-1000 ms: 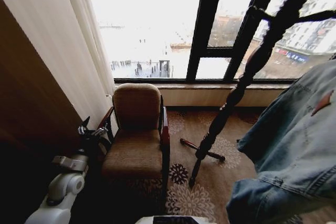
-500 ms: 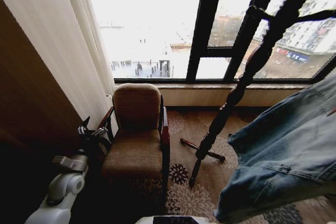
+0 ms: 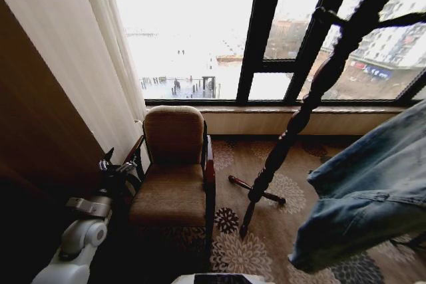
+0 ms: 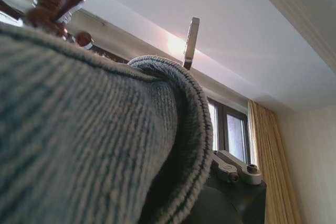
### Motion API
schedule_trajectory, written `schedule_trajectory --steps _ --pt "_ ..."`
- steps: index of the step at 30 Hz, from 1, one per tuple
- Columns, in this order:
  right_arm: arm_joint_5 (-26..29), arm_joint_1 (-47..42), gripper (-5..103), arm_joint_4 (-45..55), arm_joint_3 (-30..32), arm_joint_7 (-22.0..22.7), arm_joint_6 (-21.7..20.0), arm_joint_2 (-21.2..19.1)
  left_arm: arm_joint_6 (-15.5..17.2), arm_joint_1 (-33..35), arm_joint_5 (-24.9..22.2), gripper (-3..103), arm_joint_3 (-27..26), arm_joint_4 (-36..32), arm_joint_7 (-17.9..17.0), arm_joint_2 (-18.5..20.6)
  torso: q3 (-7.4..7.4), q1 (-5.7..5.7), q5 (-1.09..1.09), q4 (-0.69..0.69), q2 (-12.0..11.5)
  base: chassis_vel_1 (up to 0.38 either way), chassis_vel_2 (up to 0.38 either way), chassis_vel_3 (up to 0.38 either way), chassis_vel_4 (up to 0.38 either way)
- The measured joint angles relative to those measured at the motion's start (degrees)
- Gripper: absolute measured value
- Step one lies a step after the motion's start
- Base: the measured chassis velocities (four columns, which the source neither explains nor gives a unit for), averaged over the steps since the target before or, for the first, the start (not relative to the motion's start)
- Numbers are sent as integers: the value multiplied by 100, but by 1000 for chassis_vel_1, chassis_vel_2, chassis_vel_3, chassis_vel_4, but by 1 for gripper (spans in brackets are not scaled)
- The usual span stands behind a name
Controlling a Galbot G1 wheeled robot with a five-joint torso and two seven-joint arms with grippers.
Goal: Pick up the clothes from the bed and hang them on the clothes hanger.
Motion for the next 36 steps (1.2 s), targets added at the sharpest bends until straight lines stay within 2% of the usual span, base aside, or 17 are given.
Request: schedule_trajectory --steps 2,6,13,25,31,36 --pt "-5 22 18 -143 -2 -100 -30 -120 0 0 0 100 0 0 0 0 0 0 1 0 -1 0 0 0 0" --pt "-473 -4 18 -154 -75 -325 158 -208 0 0 0 100 0 0 0 0 0 0 0 -1 0 0 0 0 0" --pt "-910 493 18 -164 -766 -376 247 -549 0 0 0 100 0 0 0 0 0 0 -3 3 0 0 0 0 0" --pt "-893 1112 18 -862 -1328 -222 113 -807 0 0 0 100 1 0 0 0 0 0 0 1 0 0 0 0 0" --pt "-876 1284 18 -1113 -1473 -251 108 -940 0 0 0 100 0 0 0 0 0 1 -1 0 0 0 0 0 0" --pt "-884 1595 18 -1225 -1827 -341 177 -1113 0 0 0 100 0 -1 0 0 0 0 0 0 0 0 0 0 0"
